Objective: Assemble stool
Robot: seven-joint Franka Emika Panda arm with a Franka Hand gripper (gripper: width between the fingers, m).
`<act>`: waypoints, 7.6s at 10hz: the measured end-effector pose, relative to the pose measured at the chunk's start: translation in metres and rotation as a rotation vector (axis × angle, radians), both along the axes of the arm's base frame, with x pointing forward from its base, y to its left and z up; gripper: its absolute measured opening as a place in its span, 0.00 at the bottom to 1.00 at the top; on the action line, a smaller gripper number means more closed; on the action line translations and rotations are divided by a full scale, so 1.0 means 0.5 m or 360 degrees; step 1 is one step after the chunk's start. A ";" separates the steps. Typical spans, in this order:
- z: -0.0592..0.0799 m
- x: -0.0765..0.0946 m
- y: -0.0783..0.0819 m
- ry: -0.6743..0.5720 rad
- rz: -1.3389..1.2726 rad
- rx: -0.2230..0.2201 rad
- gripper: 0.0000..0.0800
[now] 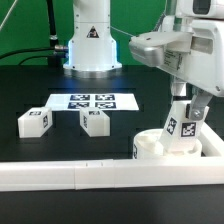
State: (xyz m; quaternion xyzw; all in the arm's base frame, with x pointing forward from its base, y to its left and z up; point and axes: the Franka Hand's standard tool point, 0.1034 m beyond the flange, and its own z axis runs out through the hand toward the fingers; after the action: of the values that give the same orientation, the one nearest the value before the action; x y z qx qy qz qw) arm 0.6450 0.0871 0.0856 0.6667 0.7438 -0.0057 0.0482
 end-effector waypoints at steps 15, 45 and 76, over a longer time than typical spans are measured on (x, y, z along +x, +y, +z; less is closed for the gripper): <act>-0.003 0.024 0.027 0.0029 -0.2166 0.0175 0.42; 0.024 -0.026 0.045 0.0235 -0.3962 0.0423 0.81; -0.038 -0.016 0.032 0.0095 -0.3548 0.0379 0.42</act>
Offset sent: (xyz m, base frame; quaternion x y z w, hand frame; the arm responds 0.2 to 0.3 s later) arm 0.0159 0.0050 -0.0014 0.0019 -0.0091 0.3424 0.9395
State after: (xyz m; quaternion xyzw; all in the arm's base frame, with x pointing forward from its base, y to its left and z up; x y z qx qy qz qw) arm 0.6371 0.1033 0.0664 0.9600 -0.2720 0.0095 -0.0657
